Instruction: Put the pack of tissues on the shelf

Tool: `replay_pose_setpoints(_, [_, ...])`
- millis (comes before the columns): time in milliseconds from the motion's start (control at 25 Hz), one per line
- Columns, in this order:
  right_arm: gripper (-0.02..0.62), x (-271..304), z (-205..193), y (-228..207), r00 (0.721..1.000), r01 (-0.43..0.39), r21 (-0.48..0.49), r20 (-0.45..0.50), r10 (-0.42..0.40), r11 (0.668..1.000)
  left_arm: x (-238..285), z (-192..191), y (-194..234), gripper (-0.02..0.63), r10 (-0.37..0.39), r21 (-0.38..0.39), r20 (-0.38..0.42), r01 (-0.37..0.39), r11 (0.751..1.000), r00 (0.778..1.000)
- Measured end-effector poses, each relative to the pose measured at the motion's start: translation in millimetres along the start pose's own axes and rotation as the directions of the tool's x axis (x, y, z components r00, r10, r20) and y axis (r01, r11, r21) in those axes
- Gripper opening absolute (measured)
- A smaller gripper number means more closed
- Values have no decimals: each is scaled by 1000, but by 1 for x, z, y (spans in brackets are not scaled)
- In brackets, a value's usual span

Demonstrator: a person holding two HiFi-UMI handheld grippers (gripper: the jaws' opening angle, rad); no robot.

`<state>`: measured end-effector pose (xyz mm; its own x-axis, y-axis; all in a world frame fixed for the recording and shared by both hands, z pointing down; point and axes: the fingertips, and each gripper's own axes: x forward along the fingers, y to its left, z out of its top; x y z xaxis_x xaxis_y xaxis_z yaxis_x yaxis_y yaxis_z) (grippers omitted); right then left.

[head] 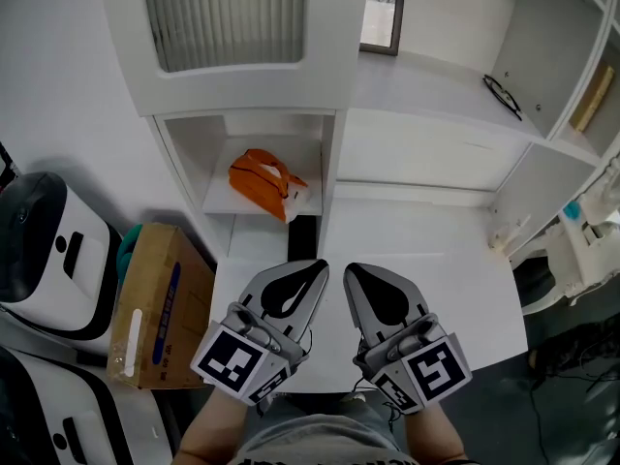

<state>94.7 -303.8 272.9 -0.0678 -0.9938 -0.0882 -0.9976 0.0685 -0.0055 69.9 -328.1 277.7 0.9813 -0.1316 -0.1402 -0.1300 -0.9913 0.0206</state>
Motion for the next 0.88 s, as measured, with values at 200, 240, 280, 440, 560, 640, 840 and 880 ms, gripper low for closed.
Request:
replay_pose_setpoints(200, [2, -4, 1, 3, 1000, -13, -7, 3, 13, 1000, -2, 0, -5, 40, 4, 6, -1, -4, 1000, 1000])
replay_pose_setpoints(240, [2, -5, 0, 4, 1000, -15, -7, 4, 15, 1000, -2, -1, -6, 40, 4, 6, -1, -4, 1000, 1000])
replay_pose_setpoints(280, [2, -5, 1, 4, 1000, -16, -7, 4, 16, 1000, -2, -1, -7, 40, 5, 6, 0, -5, 1000, 1000])
replay_pose_setpoints(440, [2, -6, 2, 6, 1000, -17, -9, 6, 17, 1000, -4, 0, -9, 40, 4, 4, 1, -4, 1000, 1000])
replay_pose_setpoints(560, [2, -7, 3, 7, 1000, -17, -13, 6, 17, 1000, -4, 1, -10, 40, 1, 6, 2, -1, 1000, 1000])
replay_pose_setpoints(640, [2, -8, 4, 7, 1000, -18, -15, 6, 18, 1000, -4, 1, -11, 40, -1, 7, 3, 0, 1000, 1000])
replay_pose_setpoints(840, [2, -9, 6, 9, 1000, -16, -19, 7, 16, 1000, -4, 4, -13, 40, -6, 9, 9, 6, 1000, 1000])
replay_pose_setpoints(880, [2, -9, 6, 9, 1000, -16, -21, 6, 16, 1000, -4, 4, -13, 40, -7, 9, 9, 7, 1000, 1000])
